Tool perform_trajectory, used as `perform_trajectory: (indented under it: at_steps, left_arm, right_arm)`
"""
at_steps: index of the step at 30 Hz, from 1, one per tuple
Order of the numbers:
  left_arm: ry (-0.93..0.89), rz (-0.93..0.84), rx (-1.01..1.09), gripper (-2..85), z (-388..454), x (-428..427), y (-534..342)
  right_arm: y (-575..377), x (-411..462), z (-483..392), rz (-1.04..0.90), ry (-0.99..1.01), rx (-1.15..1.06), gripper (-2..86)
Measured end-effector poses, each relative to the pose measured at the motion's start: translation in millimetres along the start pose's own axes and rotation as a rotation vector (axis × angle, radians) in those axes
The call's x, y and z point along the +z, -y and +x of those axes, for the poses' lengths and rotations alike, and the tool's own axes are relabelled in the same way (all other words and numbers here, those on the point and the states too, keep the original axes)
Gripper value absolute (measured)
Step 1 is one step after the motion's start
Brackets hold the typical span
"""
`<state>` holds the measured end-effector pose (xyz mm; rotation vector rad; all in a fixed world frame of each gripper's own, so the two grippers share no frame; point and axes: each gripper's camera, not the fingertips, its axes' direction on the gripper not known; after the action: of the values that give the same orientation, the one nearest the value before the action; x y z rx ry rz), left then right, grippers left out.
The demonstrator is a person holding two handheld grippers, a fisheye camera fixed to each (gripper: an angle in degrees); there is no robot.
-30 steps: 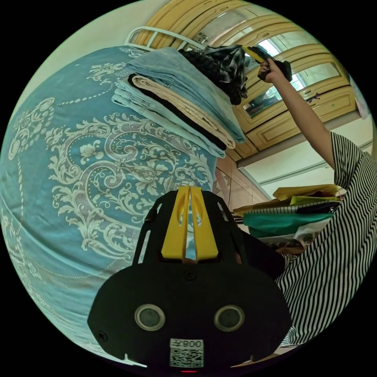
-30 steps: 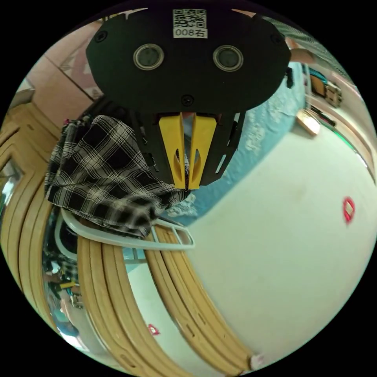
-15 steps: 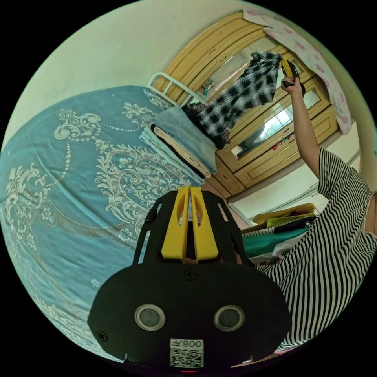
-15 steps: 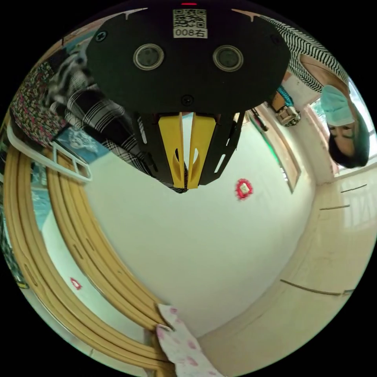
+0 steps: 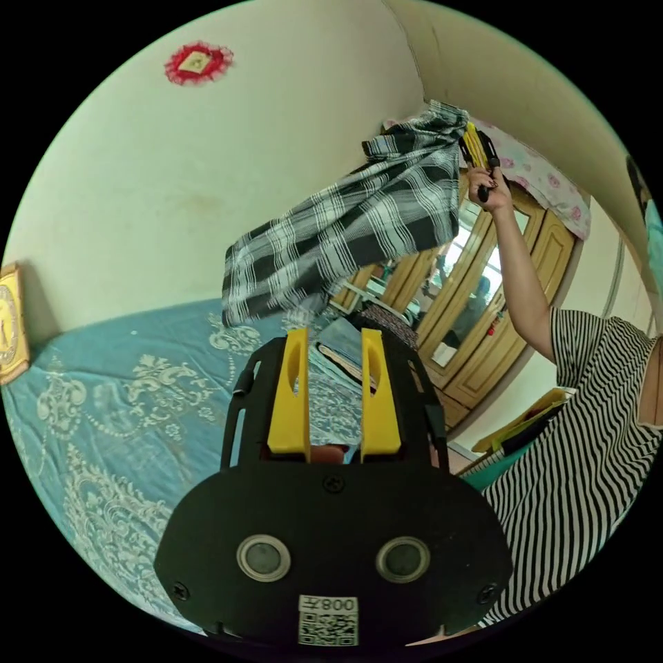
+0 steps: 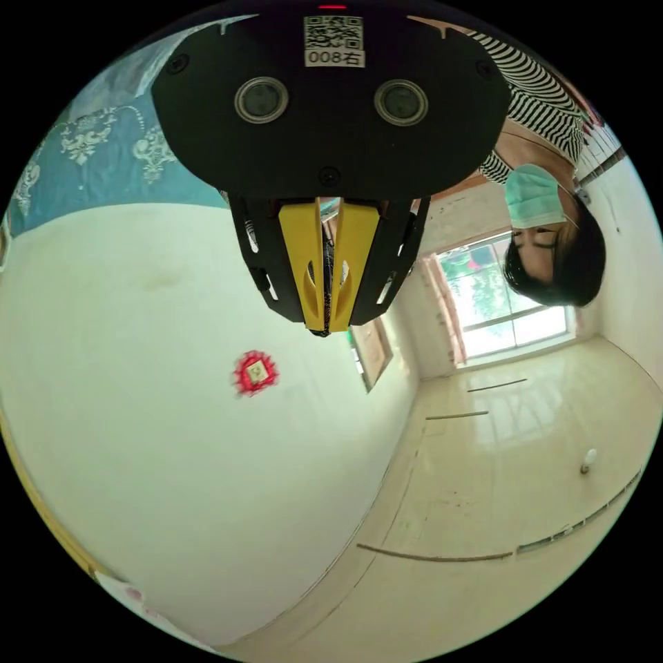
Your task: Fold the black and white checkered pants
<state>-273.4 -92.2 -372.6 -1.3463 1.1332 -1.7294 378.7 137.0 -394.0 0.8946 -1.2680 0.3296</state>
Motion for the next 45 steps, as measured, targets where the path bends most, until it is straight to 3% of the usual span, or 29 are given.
perform_trajectory:
  at_steps: [4, 13, 17, 20, 25, 29, 33, 40, 45]
  left_arm:
    - [0.081, 0.035, -0.125, 12.7, 0.9, -31.5, 11.8]
    - [0.046, -0.026, -0.247, 13.1, 27.9, -20.8, 55.7]
    - [0.03, -0.005, -0.236, 12.8, 35.1, -16.8, 92.9]
    - [-0.084, -0.033, -0.247, 11.5, 34.6, -2.7, 127.4]
    - [-0.196, -0.104, -0.167, 3.3, 64.8, 20.6, 181.6]
    - [-0.233, -0.136, -0.136, 3.5, 80.2, 28.0, 205.2]
    - [-0.071, -0.02, -0.315, 9.2, 62.2, 13.7, 226.4]
    - [-0.239, 0.214, -0.605, 11.6, 9.5, 25.4, 263.5]
    - [-0.248, 0.164, -0.662, 9.9, 5.0, 60.6, 309.6]
  right_arm:
    - [-54.5, 65.2, 0.4, -0.069, 0.137, 0.066, 0.7]
    - [-160.5, 177.2, 8.5, -0.252, 0.315, 0.176, 0.7]
    - [-186.5, 199.2, 14.1, -0.292, 0.324, 0.184, 0.7]
    - [-199.6, 205.8, 19.7, -0.296, 0.32, 0.175, 0.7]
    - [-215.8, 210.8, 37.5, -0.288, 0.281, 0.161, 0.6]
    - [-226.5, 213.1, 58.8, -0.271, 0.281, 0.18, 0.6]
    - [-238.4, 219.5, 84.1, -0.266, 0.289, 0.204, 0.7]
    - [-245.4, 231.7, 114.7, -0.281, 0.306, 0.207, 0.7]
    - [-244.2, 228.9, 133.2, -0.278, 0.303, 0.208, 0.7]
